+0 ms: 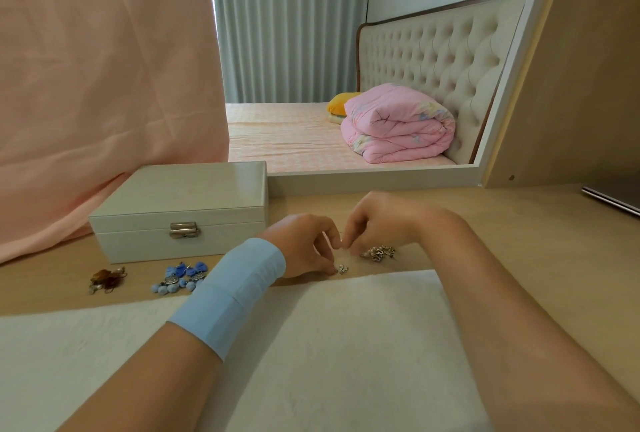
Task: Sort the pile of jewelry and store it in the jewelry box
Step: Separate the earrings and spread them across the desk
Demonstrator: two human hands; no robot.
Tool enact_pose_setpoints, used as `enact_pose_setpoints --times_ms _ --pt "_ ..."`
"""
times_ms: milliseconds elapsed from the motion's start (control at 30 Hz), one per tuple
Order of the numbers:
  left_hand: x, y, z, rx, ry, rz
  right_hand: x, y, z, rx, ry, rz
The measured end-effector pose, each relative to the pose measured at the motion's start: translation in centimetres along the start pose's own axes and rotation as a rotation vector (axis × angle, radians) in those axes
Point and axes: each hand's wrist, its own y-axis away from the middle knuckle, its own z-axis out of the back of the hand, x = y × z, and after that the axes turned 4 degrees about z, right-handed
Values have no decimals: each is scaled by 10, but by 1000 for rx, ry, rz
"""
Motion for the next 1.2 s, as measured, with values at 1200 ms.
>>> enact_pose_setpoints --times_ms 1200 --pt "-29 -40 -16 -168 -175 -38 -38 -10 -2 -217 -28 -59"
